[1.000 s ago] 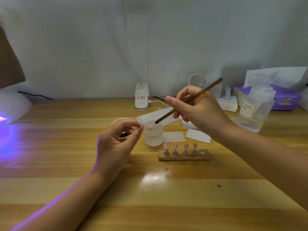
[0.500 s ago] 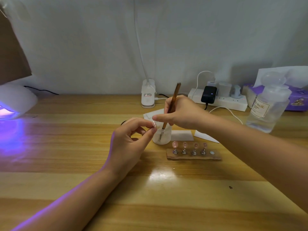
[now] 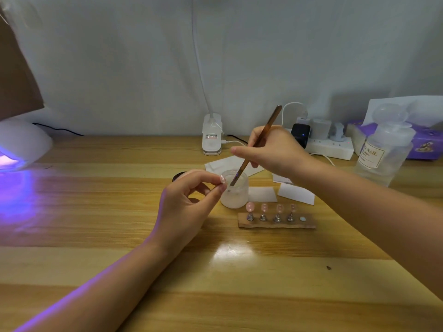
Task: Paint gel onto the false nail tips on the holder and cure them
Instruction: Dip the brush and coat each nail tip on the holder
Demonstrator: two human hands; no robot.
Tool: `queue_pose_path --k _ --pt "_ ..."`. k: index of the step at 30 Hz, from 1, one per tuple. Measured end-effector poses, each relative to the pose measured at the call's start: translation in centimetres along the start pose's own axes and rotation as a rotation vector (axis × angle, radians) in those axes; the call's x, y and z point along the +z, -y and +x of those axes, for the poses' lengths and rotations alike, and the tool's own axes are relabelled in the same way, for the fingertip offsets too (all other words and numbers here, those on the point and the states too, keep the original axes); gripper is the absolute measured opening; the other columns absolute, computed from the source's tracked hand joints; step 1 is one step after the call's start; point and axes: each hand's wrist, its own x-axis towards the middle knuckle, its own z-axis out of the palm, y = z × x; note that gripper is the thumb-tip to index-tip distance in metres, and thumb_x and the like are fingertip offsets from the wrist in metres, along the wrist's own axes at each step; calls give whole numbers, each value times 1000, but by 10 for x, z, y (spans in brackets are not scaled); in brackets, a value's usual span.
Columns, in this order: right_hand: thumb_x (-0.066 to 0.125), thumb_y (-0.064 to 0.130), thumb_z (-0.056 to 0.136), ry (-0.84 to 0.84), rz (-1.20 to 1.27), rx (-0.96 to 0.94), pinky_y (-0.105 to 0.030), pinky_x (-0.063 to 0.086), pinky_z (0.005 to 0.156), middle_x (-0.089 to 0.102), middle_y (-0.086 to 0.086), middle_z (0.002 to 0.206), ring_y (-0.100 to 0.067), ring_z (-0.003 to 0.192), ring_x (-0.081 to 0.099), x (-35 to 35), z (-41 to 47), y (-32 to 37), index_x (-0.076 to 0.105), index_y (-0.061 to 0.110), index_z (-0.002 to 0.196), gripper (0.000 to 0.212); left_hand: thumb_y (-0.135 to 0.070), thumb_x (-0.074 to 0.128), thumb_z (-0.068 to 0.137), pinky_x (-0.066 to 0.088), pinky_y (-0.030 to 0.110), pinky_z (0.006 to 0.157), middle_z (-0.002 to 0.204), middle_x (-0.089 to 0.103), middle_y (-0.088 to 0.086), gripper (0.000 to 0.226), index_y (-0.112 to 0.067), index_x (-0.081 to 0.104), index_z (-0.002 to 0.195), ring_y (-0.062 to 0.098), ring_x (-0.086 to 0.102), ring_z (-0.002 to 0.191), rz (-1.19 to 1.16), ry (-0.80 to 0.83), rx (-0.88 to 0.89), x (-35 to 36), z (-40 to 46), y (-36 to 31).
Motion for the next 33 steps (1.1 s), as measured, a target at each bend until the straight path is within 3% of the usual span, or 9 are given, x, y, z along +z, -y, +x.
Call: queue_pose_path --k 3,6,13,18,23,26,28,33 --pt "67 28 82 -98 77 67 -24 47 61 56 2 53 -8 54 54 -9 -2 -5 52 15 60 29 -13 68 76 45 23 49 82 65 -8 17 -28 65 82 4 56 68 -4 11 0 0 0 -1" --pt "67 25 82 -158 143 146 -22 45 61 55 0 52 -10 54 52 -14 -5 -11 52 14 60 29 -11 68 76 45 22 50 83 65 -9 18 -28 64 82 5 57 70 -2 17 4 1 0 -1" --pt "65 26 84 -210 229 280 -23 39 61 55 0 54 -11 60 51 -20 -8 -22 54 13 65 26 -5 69 77 48 33 54 85 65 -5 21 -24 65 85 11 58 71 19 40 15 0 -1 -5" --pt "64 25 85 -257 246 288 -21 36 58 52 6 42 -10 56 49 -27 -9 -25 52 15 60 29 -6 69 77 49 38 52 86 66 -5 17 -22 67 84 11 58 70 25 49 22 1 -1 -4" --pt "61 28 87 -271 406 326 -19 39 52 55 4 46 -7 46 45 -39 -18 -28 54 15 68 24 -11 68 77 41 17 44 87 64 -10 13 -22 66 83 5 54 62 60 79 112 1 -2 -3" --pt "54 33 90 -273 506 226 -13 42 45 64 1 50 -5 41 48 -40 -36 -26 61 17 78 21 -8 69 78 42 16 45 87 63 -13 14 -18 66 88 5 53 61 97 143 195 2 -4 -2" --pt "48 37 90 -269 472 97 -13 46 48 69 -1 60 -6 45 56 -34 -55 -26 64 21 83 24 -9 66 77 42 13 47 87 63 -12 15 -19 65 89 4 53 60 110 178 243 2 -4 -2" --pt "47 39 90 -327 154 -450 -21 50 61 67 1 67 -6 66 62 -14 -102 -34 64 15 79 31 -6 66 77 40 12 49 86 64 -9 18 -20 65 89 2 53 59 106 202 269 4 -4 -1"
